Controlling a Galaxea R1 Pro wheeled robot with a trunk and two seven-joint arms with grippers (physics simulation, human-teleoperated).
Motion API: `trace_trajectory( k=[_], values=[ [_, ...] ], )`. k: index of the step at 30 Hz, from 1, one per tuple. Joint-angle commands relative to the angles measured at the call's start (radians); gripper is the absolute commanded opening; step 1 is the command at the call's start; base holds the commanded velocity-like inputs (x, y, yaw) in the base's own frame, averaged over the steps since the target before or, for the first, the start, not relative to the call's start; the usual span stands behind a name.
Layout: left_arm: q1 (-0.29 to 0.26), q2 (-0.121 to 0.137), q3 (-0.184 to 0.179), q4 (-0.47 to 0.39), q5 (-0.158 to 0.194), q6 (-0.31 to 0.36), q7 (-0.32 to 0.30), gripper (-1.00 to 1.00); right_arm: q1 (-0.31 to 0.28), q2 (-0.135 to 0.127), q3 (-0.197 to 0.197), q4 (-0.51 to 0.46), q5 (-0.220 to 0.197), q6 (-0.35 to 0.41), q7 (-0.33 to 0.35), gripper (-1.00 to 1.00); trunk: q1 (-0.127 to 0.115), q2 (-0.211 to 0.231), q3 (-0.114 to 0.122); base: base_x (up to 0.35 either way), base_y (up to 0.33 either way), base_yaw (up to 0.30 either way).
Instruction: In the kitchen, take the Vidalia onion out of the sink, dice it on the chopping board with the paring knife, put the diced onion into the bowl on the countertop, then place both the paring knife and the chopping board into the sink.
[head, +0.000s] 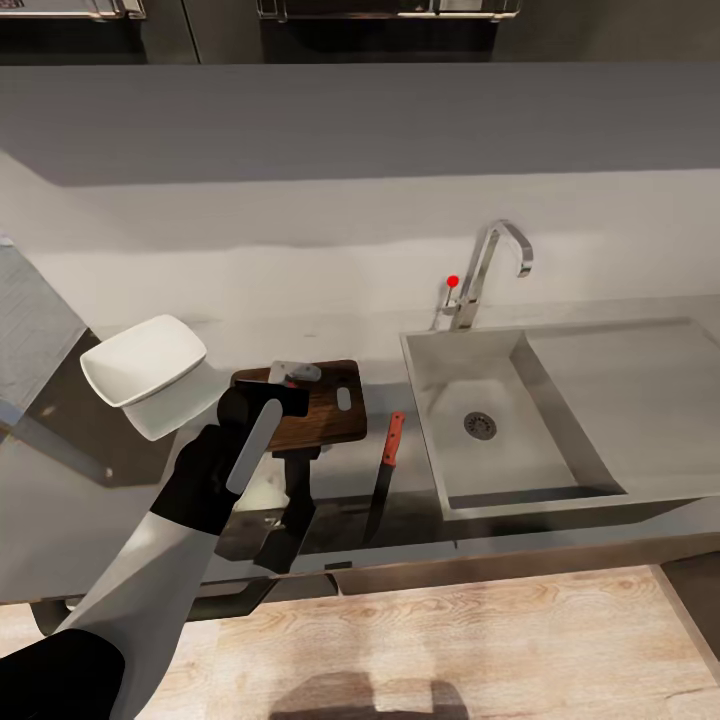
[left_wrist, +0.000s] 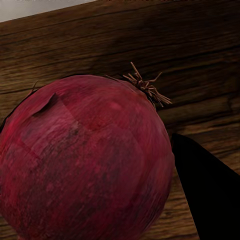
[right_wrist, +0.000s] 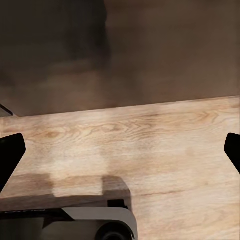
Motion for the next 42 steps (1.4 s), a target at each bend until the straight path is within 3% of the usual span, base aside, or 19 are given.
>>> trace_trajectory(
  k=[1, 9, 18, 38, 42],
  values=[
    [-0.001, 0.000, -0.001, 0.005, 0.013, 0.003, 0.010, -1.00, 0.000, 0.001, -0.001, -0.001, 0.008, 0.000, -0.005, 1.00, 0.001, -0.001, -0.002, 0.000, 0.000, 0.000],
    [-0.001, 0.000, -0.001, 0.005, 0.013, 0.002, 0.010, -1.00, 0.000, 0.001, 0.001, -0.002, 0.009, -0.008, -0.004, 1.00, 0.001, -0.001, -0.002, 0.000, 0.000, 0.000],
    [-0.041, 0.010, 0.001, -0.050, -0.047, 0.011, -0.036, -1.00, 0.007, 0.038, 0.002, -0.017, 0.016, -0.021, 0.003, 1.00, 0.001, -0.001, -0.001, 0.000, 0.000, 0.000],
    [-0.040, 0.019, 0.001, -0.162, -0.149, 0.010, -0.140, -1.00, 0.007, 0.043, 0.003, 0.041, 0.016, -0.023, 0.005, 1.00, 0.001, -0.001, -0.001, 0.000, 0.000, 0.000],
    [-0.040, 0.022, 0.001, -0.143, -0.170, 0.010, -0.160, -1.00, 0.007, 0.043, 0.003, 0.041, 0.016, -0.023, 0.004, 1.00, 0.001, -0.001, -0.001, 0.000, 0.000, 0.000]
  ],
)
